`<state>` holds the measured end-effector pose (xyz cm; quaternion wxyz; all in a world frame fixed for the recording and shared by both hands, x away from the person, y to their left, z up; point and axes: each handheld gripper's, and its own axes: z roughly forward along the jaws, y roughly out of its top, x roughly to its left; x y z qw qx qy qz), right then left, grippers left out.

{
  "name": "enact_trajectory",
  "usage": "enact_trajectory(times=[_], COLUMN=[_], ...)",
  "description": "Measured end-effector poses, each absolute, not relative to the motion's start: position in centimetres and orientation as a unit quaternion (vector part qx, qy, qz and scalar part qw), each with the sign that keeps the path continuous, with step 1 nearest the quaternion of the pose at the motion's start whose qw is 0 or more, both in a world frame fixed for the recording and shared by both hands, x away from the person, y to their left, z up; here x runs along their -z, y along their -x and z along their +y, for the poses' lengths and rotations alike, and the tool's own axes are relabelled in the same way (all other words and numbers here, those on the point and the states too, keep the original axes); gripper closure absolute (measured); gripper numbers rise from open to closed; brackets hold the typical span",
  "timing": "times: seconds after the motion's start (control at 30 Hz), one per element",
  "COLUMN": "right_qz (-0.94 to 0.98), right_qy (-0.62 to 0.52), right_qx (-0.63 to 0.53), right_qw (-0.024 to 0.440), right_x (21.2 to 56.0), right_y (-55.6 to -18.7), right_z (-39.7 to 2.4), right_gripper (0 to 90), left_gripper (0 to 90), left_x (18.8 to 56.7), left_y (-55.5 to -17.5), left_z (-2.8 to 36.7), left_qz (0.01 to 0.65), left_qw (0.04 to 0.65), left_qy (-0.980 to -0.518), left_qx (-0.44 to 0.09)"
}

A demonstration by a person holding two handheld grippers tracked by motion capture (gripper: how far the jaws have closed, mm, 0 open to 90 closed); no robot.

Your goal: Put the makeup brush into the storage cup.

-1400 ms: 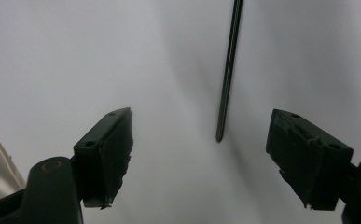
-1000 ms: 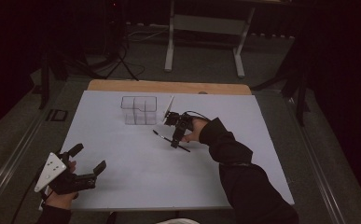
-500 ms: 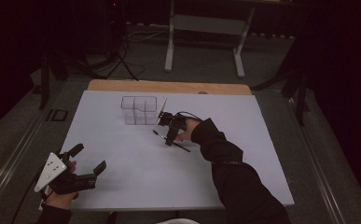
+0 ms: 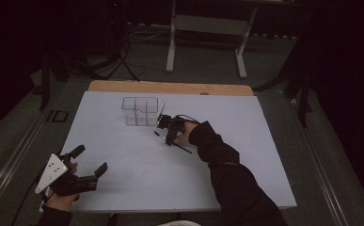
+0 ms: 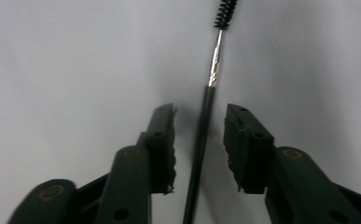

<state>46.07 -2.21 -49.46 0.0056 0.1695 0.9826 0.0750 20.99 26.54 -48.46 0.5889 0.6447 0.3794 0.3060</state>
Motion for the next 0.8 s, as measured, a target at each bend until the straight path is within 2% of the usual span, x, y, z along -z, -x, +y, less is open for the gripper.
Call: enact_trajectory(times=[0.23, 0.43, 0.8], right_qz=[0.982, 0.983, 0.985], right_qy=[-0.17, -0.167, -0.153], right_qx=[-0.082, -0.077, -0.065], right_qw=[0.016, 0.016, 0.047], right_x=[50.0, 50.1, 50.1], right_y=[-46.5, -46.7, -45.6], right_z=[-1.7, -1.4, -0.9], right_gripper=[74.4, 77.3, 85.2], left_gripper=[1.0, 1.0, 0.9], left_x=[48.5, 48.5, 48.5], left_y=[-21.0, -21.0, -21.0], left_z=[26.5, 26.5, 26.4], left_qz=[0.378, 0.377, 0.377], left_qw=[0.59, 0.59, 0.59], left_qy=[-0.645, -0.646, -0.646], left_qx=[-0.305, -0.304, -0.303])
